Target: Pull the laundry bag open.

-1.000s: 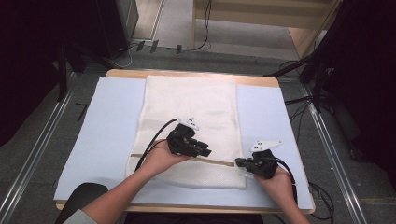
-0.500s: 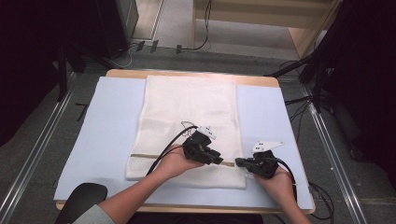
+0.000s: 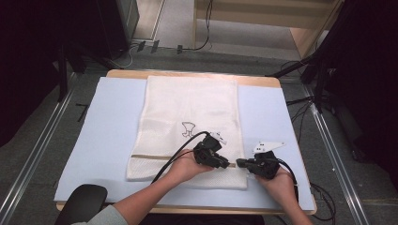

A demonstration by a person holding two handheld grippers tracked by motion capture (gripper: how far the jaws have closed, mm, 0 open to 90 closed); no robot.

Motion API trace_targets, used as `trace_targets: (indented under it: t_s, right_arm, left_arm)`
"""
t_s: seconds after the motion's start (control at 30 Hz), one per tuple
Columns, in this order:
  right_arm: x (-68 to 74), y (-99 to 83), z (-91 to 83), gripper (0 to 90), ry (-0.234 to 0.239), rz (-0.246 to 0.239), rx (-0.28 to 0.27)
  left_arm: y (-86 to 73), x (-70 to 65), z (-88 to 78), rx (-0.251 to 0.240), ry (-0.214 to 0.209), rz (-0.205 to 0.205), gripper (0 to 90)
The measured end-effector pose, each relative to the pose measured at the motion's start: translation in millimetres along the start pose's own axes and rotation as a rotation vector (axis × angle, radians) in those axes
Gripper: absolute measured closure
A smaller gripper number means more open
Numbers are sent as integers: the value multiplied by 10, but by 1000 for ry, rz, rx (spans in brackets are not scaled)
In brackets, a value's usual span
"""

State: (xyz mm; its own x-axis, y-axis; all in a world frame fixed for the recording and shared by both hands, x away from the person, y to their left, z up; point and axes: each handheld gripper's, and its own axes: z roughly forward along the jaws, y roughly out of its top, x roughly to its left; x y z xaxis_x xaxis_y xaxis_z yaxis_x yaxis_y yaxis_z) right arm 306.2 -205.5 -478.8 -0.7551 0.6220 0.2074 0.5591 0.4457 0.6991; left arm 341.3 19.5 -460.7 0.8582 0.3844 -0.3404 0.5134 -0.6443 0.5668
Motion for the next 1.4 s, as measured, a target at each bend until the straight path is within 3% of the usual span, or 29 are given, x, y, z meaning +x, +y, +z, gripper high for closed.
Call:
trace_targets:
  t_s: [0.27, 0.47, 0.57, 0.67, 0.77, 0.9, 1.13, 1.27, 1.4]
  right_arm:
    - [1, 0, 1, 900, 0, -1, 1]
    - [4, 0, 2, 900, -4, -4, -1]
    - [6, -3, 2, 900, -6, -5, -2]
    - [13, -20, 2, 900, -10, 0, -13]
    - [13, -38, 6, 900, -11, -24, -29]
    - [27, -43, 3, 900, -21, -31, -24]
    - [23, -55, 4, 900, -18, -47, -33]
    - [24, -59, 12, 900, -9, -39, -40]
    - [29, -62, 10, 900, -14, -22, -38]
  left_arm:
    - [31, -4, 104, -13, -23, -19, 806]
    - [64, -24, 156, -16, -15, -16, 843]
    - [67, -6, 166, -19, -36, -57, 880]
    - [70, 28, 154, -11, -53, -73, 885]
    - [71, 70, 136, -4, -78, -105, 887]
    - [69, 88, 87, 7, -63, -99, 889]
    - [46, 86, 23, 23, -73, -92, 890]
    - [9, 120, 13, 20, -101, -120, 890]
    - [-55, 208, -95, 11, -91, -143, 892]
